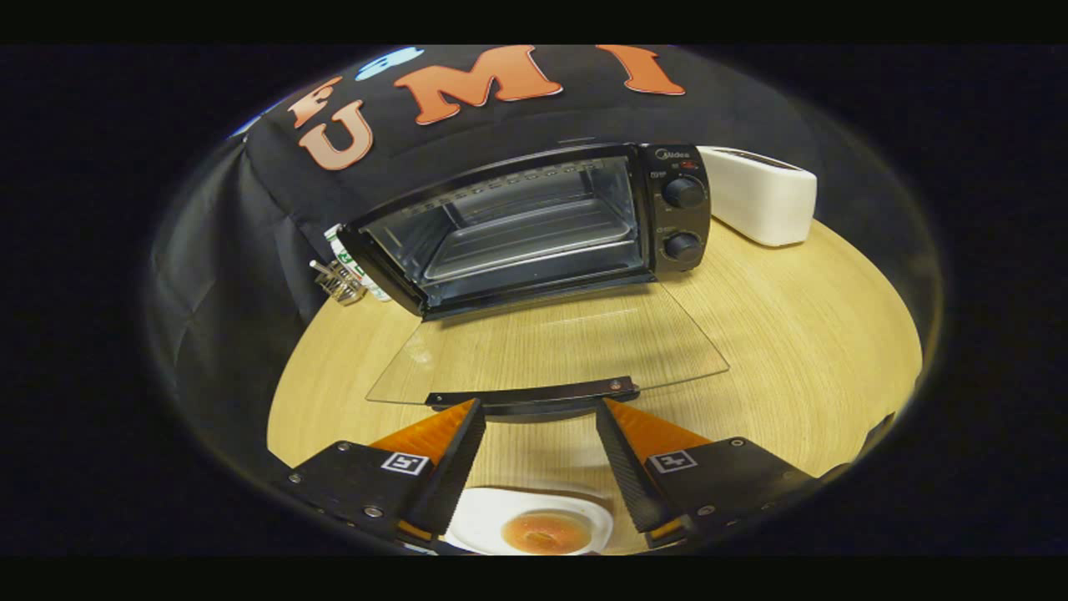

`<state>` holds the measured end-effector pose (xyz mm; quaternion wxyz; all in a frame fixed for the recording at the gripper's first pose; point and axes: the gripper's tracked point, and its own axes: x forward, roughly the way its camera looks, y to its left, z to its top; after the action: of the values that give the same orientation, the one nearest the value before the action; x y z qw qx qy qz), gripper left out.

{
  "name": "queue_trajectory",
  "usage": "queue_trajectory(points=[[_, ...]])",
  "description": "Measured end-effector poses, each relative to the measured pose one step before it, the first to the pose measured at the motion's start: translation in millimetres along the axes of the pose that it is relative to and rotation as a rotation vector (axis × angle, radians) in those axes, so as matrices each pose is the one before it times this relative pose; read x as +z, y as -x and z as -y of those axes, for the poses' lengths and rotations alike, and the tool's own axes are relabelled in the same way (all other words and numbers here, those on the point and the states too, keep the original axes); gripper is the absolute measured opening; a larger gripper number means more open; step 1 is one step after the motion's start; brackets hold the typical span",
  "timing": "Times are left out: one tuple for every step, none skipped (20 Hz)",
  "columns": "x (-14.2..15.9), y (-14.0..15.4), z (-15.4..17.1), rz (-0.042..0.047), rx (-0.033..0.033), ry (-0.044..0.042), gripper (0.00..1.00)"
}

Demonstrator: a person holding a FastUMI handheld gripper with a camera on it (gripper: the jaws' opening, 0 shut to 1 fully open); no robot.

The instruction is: Open the toaster oven, put the food inside, and close the toaster oven door.

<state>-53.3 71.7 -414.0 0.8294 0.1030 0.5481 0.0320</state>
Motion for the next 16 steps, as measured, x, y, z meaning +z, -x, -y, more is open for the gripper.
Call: queue_trajectory(points=[[-3.66,-1.76,2.04,-0.00961,-0.00501,0.00075,0.81],[-3.15,-1.69,1.24,-0.01505,0.00206,-0.01204,0.81],[-0.85,-2.9,-0.3,-0.00686,0.00275,-0.01364,0.81],[-3.26,-3.68,-0.41,-0.01834,0.00482,-0.01307,0.81],[-2.46,-2.77,1.52,-0.00777,0.0033,-0.00905,0.81],[-0.91,0.04,0.36,-0.0059,0.00545,-0.00332,0.81],[2.56,1.89,-0.98,0.01313,0.00833,-0.00193,0.81],[2.67,4.37,-2.58,0.01253,0.01546,-0.00049,0.82],[4.0,4.92,-3.23,0.02291,0.01333,-0.00002,0.83],[5.32,5.94,0.04,0.01873,0.00903,0.00587,0.84],[4.37,6.61,-1.92,0.02228,0.00978,0.00499,0.85],[4.94,5.48,-1.08,0.01666,0.0085,0.002,0.85],[6.44,4.28,-0.83,0.02119,0.00757,-0.00018,0.85],[6.42,1.6,1.76,0.01604,0.00078,-0.00153,0.85],[4.19,0.39,4.77,0.00707,-0.01116,-0.00393,0.85],[2.23,2.47,3.49,0.00281,-0.00655,-0.00905,0.85]])
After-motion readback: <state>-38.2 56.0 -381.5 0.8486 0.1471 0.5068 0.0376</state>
